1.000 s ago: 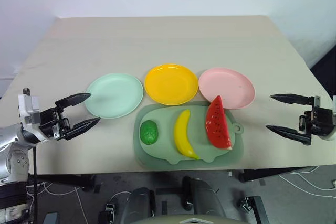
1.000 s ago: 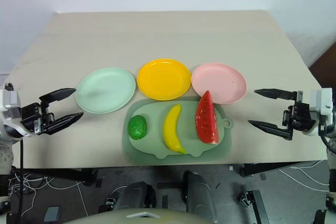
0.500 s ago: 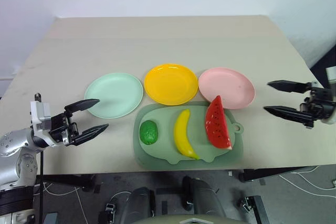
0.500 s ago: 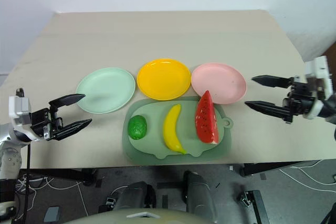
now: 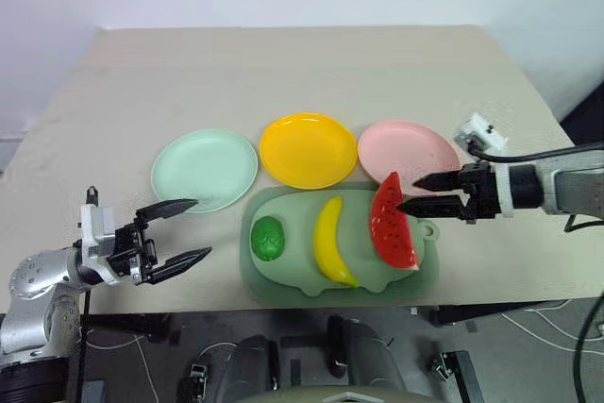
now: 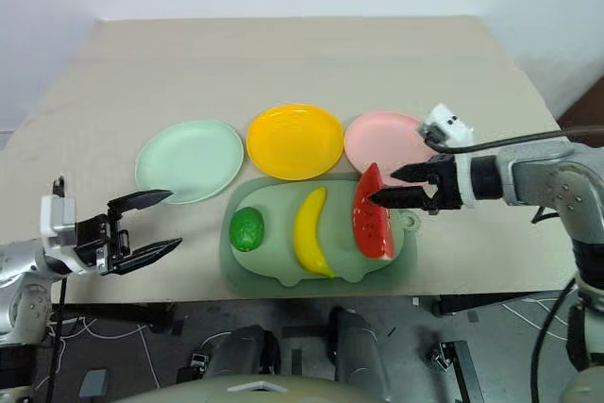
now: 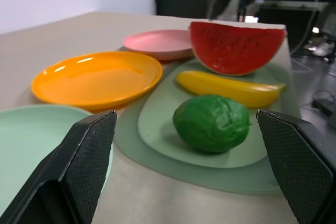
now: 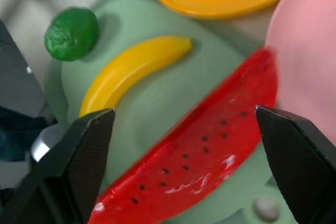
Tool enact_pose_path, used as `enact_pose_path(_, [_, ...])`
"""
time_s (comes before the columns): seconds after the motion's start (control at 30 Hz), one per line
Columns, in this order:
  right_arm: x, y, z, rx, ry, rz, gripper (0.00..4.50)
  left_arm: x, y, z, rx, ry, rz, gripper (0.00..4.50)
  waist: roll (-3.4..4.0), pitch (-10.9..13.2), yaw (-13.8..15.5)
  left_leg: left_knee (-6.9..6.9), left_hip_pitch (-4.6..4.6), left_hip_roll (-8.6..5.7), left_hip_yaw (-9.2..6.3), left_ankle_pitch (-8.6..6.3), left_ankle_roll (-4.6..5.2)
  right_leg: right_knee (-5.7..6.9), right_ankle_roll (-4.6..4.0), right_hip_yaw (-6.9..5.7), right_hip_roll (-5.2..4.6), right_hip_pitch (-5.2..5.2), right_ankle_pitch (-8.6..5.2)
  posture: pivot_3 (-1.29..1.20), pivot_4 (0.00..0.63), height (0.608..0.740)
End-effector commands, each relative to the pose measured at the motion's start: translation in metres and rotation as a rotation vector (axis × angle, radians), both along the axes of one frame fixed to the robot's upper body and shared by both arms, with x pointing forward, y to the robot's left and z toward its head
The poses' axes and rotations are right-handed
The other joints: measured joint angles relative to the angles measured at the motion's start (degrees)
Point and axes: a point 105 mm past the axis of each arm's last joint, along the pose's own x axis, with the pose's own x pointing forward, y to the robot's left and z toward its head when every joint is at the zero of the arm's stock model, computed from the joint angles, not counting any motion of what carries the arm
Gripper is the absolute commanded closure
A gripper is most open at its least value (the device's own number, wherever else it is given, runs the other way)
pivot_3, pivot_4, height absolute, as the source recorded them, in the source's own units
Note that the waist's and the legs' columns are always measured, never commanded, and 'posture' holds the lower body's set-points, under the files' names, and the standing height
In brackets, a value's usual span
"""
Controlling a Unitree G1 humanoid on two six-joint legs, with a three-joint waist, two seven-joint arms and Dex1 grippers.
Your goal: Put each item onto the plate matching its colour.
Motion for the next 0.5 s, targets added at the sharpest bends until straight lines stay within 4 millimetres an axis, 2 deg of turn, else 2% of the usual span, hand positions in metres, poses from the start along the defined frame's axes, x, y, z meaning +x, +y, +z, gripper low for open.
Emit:
enact_pose_path(0.03, [0.001,0.005,-0.006,-0.031,0.057,-0.03,0.0,-0.003,-0.003,0.005,0.008,-0.038,0.004,0.02,-0.01,0.0,0.0,0.0,0.01,-0.02,0.0,0.0,0.0,0.0,0.0,-0.01,0.0,0.02,0.0,0.0,0.15,0.736])
enact_pose_path(0.13, [0.002,0.006,-0.017,-0.079,0.068,-0.051,0.0,-0.005,-0.005,0.003,-0.002,-0.036,0.014,0.02,-0.01,0.0,0.0,-0.01,0.0,-0.08,-0.02,-0.01,0.02,-0.03,-0.01,-0.05,-0.02,0.03,-0.01,0.0,0.15,0.736])
enact_pose_path(0.5, [-0.011,0.017,-0.055,-0.274,0.079,-0.016,0.0,-0.004,-0.01,-0.002,-0.025,-0.041,0.032,0.02,-0.03,0.0,-0.2,0.0,0.04,-0.08,-0.06,-0.01,0.03,-0.02,0.0,-0.04,0.04,0.08,0.0,0.0,0.15,0.736])
